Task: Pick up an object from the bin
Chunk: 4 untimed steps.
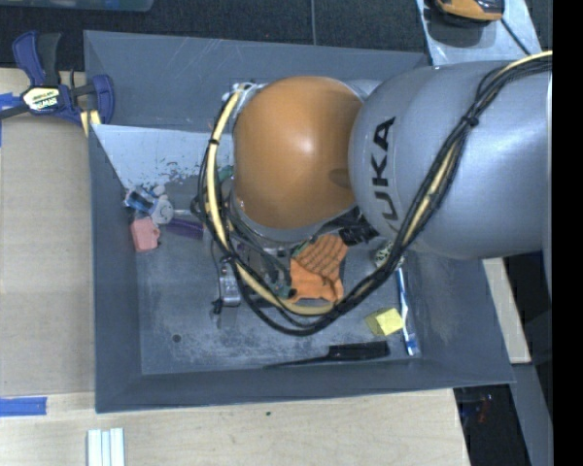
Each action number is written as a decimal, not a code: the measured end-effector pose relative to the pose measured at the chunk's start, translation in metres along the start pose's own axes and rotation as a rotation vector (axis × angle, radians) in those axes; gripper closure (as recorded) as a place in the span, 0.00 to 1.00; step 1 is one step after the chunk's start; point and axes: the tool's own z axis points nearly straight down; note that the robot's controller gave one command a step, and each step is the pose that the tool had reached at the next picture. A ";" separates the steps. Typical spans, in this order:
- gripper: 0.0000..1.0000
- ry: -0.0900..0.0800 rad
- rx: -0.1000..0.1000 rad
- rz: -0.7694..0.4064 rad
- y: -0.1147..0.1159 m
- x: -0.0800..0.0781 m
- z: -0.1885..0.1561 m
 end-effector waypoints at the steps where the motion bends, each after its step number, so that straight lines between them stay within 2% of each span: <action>1: 0.00 -0.007 -0.002 0.002 -0.001 -0.002 -0.003; 2: 0.00 -0.010 -0.001 -0.166 -0.048 -0.028 0.059; 3: 0.00 -0.014 -0.002 -0.194 -0.143 -0.069 0.124; 4: 0.00 -0.013 -0.003 -0.266 -0.155 -0.069 0.102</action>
Offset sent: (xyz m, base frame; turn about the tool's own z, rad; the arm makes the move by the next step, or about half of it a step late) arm 0.0652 -0.1181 -0.1556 -0.4054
